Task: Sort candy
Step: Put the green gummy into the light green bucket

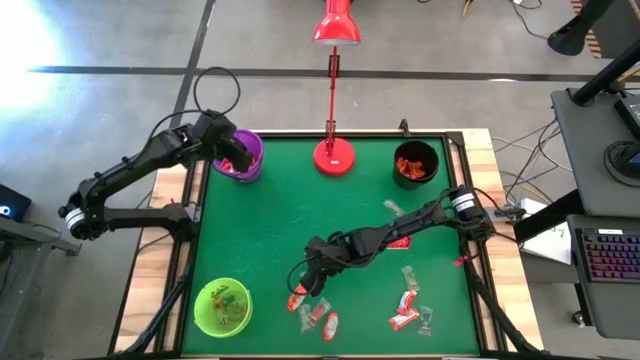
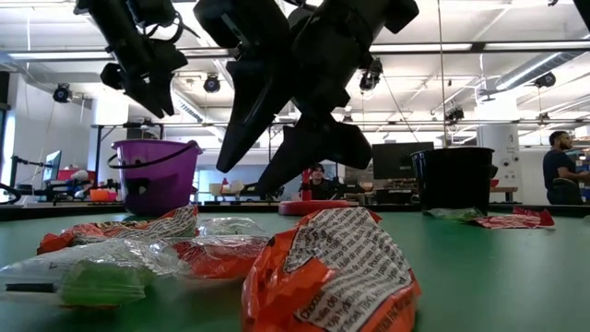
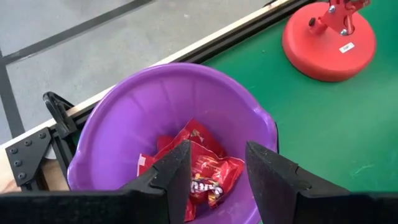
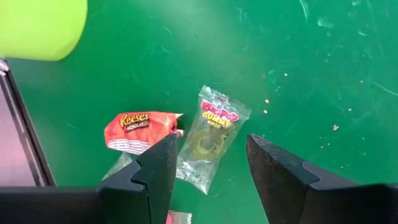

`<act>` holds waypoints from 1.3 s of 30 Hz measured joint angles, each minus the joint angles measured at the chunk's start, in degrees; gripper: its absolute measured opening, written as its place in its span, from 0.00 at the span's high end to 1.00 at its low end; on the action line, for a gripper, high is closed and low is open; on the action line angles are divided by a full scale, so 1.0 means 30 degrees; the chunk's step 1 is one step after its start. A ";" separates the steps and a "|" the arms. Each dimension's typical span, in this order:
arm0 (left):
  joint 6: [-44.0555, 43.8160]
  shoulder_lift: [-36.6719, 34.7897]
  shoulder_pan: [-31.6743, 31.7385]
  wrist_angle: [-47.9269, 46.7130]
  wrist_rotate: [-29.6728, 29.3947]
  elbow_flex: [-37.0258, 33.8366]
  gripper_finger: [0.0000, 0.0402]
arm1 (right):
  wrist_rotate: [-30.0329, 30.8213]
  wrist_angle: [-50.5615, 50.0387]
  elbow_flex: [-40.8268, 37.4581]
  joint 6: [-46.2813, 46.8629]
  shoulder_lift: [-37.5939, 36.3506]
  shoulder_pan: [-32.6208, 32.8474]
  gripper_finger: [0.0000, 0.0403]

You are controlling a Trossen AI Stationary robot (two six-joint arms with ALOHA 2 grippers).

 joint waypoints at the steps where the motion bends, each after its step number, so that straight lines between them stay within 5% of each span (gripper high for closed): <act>1: 0.0007 -0.0091 0.0000 0.0049 0.0002 0.0000 0.67 | 0.0007 0.0048 -0.0036 0.0038 0.0000 0.0065 0.54; 17: 0.0061 -0.0852 0.0000 0.0105 0.0002 -0.0003 0.67 | -0.0330 0.0399 0.0857 0.0377 0.2505 0.0595 0.56; 27: 0.0088 -0.0852 0.0000 0.0090 0.0530 0.0000 0.67 | -0.0488 -0.0774 0.0941 -0.0636 0.2440 0.0485 0.94; 32: 0.0287 -0.0852 0.0000 0.0090 0.2786 0.0000 0.67 | -0.0785 -0.1506 0.1345 -0.1785 0.1959 0.0231 0.97; 39: 0.0249 -0.1080 0.0000 0.0534 0.8406 -0.0007 0.67 | 0.0315 -0.4237 0.3659 -0.4723 0.0354 -0.0600 0.97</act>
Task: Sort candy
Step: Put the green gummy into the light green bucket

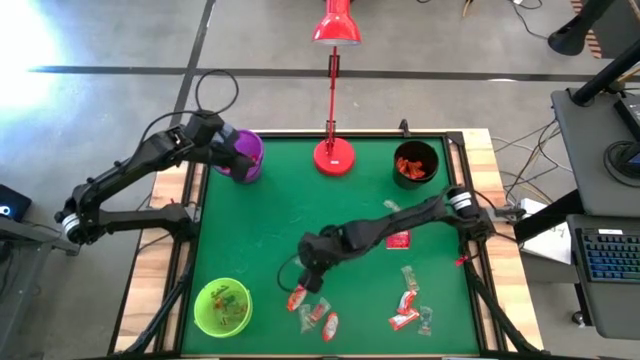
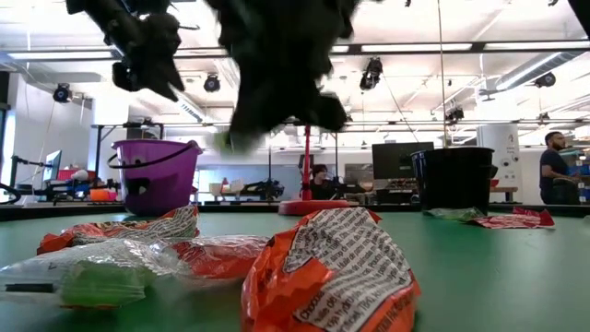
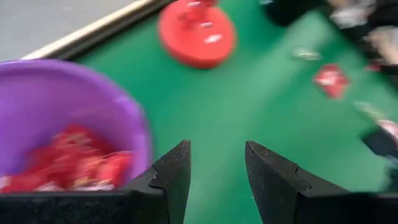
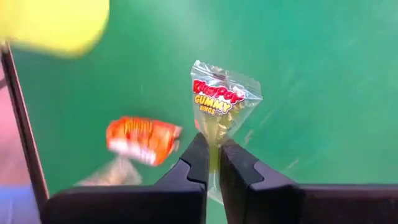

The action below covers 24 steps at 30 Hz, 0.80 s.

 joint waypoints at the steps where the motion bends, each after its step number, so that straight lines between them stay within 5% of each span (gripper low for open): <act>1: -0.0128 -0.0035 0.0000 0.0239 0.0747 0.0000 0.67 | 0.0494 -0.0467 0.0578 -0.0419 -0.0137 -0.0193 0.97; 8: -0.2171 -0.0079 -0.0216 0.2985 0.7132 0.0003 0.64 | 0.2998 -0.2634 0.4712 -0.3650 -0.0399 -0.1785 0.97; 13: -0.3270 -0.0082 -0.1070 0.4307 0.9157 0.0000 0.58 | 0.3201 -0.3026 0.6248 -0.4901 -0.0427 -0.3074 0.97; 20: -0.3135 -0.0079 -0.2244 0.4321 0.9359 0.0000 0.55 | 0.3185 -0.2938 0.7469 -0.5590 -0.0463 -0.3981 0.97; 24: -0.3801 -0.0079 -0.2437 0.4314 0.7539 0.0000 0.55 | 0.3171 -0.3022 0.7892 -0.6043 -0.0463 -0.4000 0.97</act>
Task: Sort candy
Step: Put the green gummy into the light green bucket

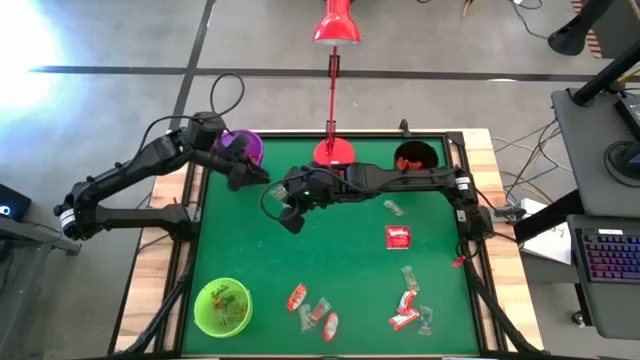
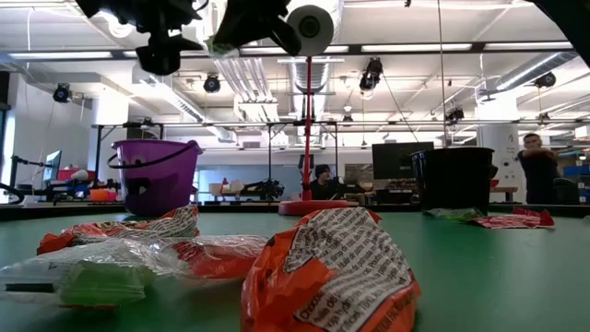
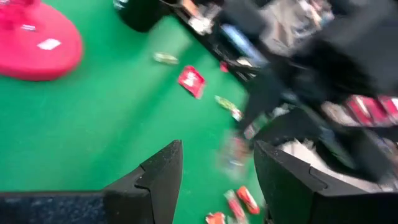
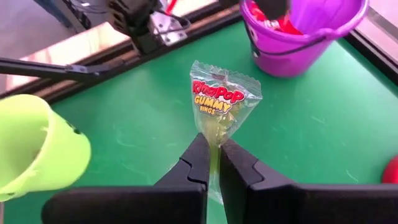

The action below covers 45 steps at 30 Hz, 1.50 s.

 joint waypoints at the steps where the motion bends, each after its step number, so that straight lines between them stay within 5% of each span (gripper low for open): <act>1: -0.0114 0.0017 -0.0004 0.0005 -0.0296 0.0000 0.55 | 0.0004 0.0040 0.0048 -0.0036 0.0000 0.0007 0.97; 23: -0.0329 0.3453 -0.1555 0.1741 0.0901 -0.0022 0.57 | -0.0025 -0.1368 0.0048 -0.0223 0.0000 -0.0845 0.97; 30: 0.0171 0.3898 -0.1555 0.1763 0.0873 -0.0022 0.68 | 0.0018 -0.1417 0.0048 -0.0201 0.0000 -0.0871 0.97; 40: 0.0670 0.3650 -0.1563 0.1756 0.0873 -0.0022 0.97 | -0.0070 -0.1636 0.0063 -0.0084 0.0000 -0.0852 0.97; 45: 0.0629 0.3723 -0.1633 0.1763 0.0887 -0.0022 0.98 | -0.0200 -0.1729 0.0063 -0.0086 0.0000 -0.0852 0.92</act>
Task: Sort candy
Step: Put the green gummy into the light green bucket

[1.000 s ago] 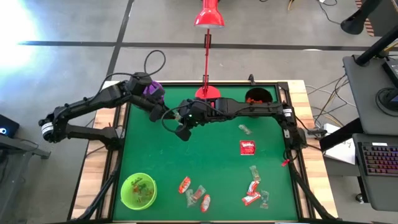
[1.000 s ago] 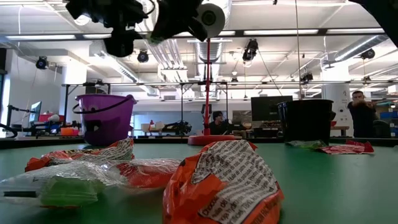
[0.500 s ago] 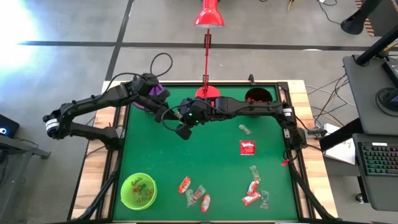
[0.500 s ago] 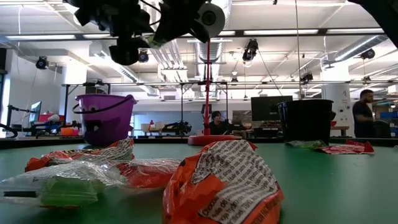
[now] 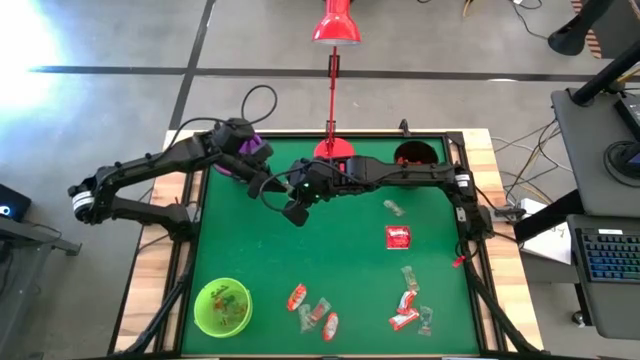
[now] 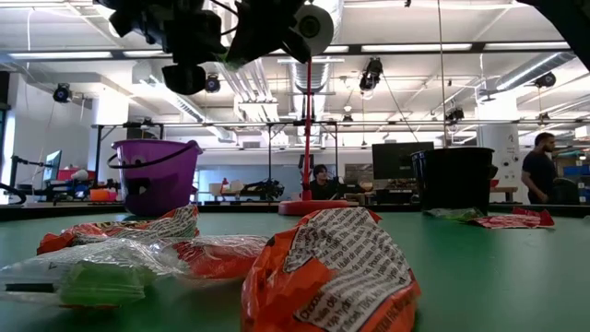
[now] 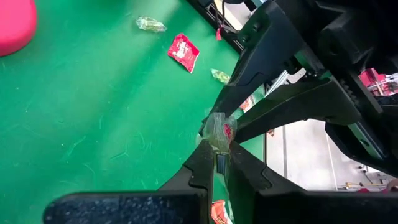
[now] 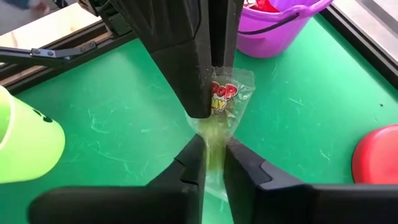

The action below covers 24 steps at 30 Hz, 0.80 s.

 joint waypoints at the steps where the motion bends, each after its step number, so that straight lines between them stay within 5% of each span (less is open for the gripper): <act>1: -0.0003 0.0027 -0.0028 0.0001 0.0007 0.0000 0.98 | -0.0005 -0.0027 0.0000 0.0012 0.0000 0.0000 0.90; 9: 0.0015 -0.0174 -0.0054 -0.0921 0.0051 0.0010 1.00 | -0.0221 -0.0208 0.0000 0.0177 0.0000 0.0059 0.71; 16: 0.1042 -0.1383 -0.0443 -0.5519 0.0058 0.0015 1.00 | -0.4205 -0.1302 0.0000 0.0185 -0.0228 0.0477 0.63; 24: -0.0289 -0.3614 -0.4560 -0.7433 -0.2025 0.0022 1.00 | -0.4476 -0.3081 -0.0007 0.0184 -0.0233 0.1592 0.63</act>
